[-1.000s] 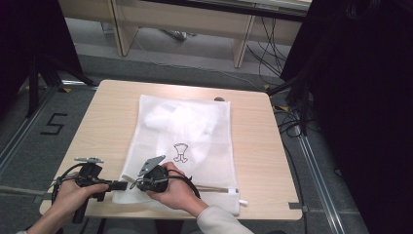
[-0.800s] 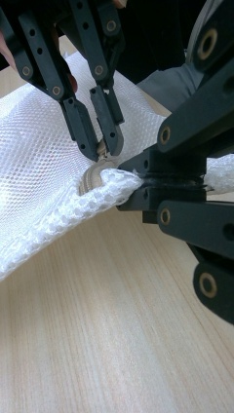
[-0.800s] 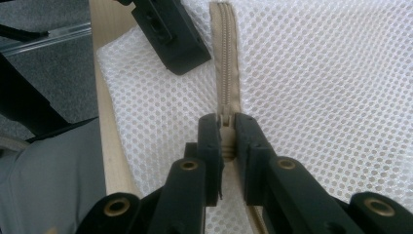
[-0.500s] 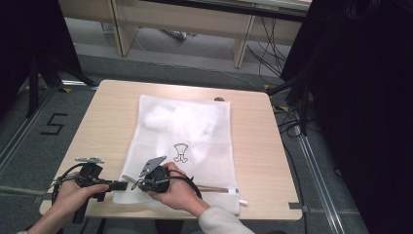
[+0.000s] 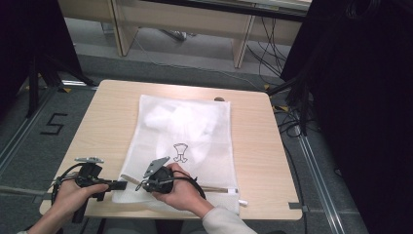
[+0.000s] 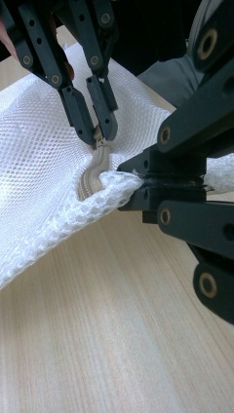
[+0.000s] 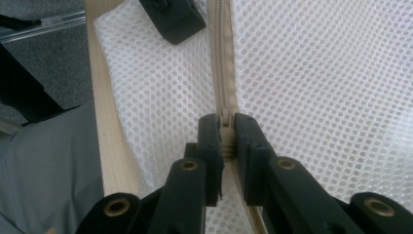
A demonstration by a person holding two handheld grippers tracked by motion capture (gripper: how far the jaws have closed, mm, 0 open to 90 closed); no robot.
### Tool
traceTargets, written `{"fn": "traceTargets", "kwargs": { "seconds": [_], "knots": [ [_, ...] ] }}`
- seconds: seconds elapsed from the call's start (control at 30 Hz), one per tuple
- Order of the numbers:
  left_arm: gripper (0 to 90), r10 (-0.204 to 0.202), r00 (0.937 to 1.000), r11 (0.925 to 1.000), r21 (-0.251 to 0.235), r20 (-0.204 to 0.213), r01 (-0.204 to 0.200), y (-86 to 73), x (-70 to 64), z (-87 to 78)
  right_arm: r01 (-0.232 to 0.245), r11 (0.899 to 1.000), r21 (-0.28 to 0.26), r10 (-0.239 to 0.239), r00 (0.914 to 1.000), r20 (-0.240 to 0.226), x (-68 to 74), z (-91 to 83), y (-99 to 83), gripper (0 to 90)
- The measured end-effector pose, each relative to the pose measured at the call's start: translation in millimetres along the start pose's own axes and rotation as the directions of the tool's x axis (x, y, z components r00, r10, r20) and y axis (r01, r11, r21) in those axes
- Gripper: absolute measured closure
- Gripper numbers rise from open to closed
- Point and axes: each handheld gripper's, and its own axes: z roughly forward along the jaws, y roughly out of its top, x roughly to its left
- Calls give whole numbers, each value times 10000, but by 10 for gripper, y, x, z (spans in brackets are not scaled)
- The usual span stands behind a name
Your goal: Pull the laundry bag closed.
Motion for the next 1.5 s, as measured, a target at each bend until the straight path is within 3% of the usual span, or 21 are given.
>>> {"fn": "traceTargets", "kwargs": {
  "seconds": [0.1,0.27,0.33,0.43,0.47,0.73,0.83,1.17,1.37,1.5],
  "knots": [
    [862,4,10000,10000,-3,-20,-4,0,0,1,-196,9998,-72,196,9998,34,8,0,-18,828],
    [862,3,10000,10000,-26,-45,-4,-2,-6,7,131,9999,-48,-131,9999,-30,-25,-30,-39,828],
    [862,-1,10000,10000,-30,-84,1,-3,-4,7,-163,9999,10,163,9999,16,-8,-43,-49,828],
    [862,13,10000,10000,9,-49,-13,-3,-2,6,-193,9998,-5,193,9998,19,-11,-45,-58,828],
    [862,-20,10000,10000,-34,-66,20,-4,-3,8,-6,10000,35,6,10000,18,-23,-46,-58,828],
    [862,-26,9999,10000,-60,-122,26,-5,1,7,-259,9996,88,258,9996,84,-27,-70,-113,828],
    [862,-30,9999,10000,-51,-116,29,-6,2,7,72,9999,133,-72,10000,8,-53,-90,-113,828],
    [862,-29,10000,10000,-49,-83,29,-6,2,7,-140,9999,100,139,9999,61,-45,-115,-141,828],
    [862,-22,9999,10000,-45,-130,22,-6,9,2,81,9998,170,-82,10000,50,-75,-129,-166,828],
    [861,-6,9999,10000,-46,-143,6,-5,5,3,-128,9998,142,127,9998,121,-69,-141,-179,828]
  ]
}}
